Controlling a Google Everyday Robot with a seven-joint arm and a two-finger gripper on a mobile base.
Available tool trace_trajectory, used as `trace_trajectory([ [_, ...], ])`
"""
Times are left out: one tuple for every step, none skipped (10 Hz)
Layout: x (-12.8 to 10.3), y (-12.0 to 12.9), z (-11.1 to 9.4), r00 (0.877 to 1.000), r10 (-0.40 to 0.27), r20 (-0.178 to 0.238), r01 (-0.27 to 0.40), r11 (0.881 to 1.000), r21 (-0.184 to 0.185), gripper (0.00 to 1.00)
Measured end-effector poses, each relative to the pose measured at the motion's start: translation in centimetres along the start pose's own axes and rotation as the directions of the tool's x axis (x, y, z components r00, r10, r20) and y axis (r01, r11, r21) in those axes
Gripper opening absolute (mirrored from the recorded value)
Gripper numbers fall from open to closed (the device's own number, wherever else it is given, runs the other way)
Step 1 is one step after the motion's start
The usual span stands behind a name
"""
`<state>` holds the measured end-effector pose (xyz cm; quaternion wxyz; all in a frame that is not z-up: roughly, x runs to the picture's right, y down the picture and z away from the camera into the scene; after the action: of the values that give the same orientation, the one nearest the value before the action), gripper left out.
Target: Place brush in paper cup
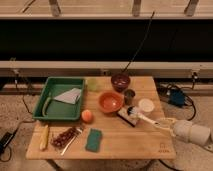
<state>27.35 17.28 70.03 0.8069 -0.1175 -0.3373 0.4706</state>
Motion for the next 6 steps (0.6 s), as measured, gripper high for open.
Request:
trace_trajectory([
  [-0.6, 0.0, -0.2, 1.0, -0.005, 0.01, 0.005, 1.0, -0.005, 0.0],
  [-1.2, -0.4, -0.4, 1.0, -0.008, 0.017, 0.008, 1.0, -0.007, 0.0],
  [-1.1, -1.0, -0.5, 1.0, -0.008, 0.009, 0.008, 1.0, -0.003, 0.0],
  [-0.9, -1.6, -0.7, 1.0, -0.003, 0.001, 0.003, 1.0, 0.006, 0.0],
  [-0.5, -2.6, -1.0, 1.0, 0.006, -0.012, -0.006, 1.0, 0.02, 0.0],
  [-0.2, -3.2, -1.2, 1.0, 0.013, -0.021, -0.012, 1.0, 0.028, 0.0],
])
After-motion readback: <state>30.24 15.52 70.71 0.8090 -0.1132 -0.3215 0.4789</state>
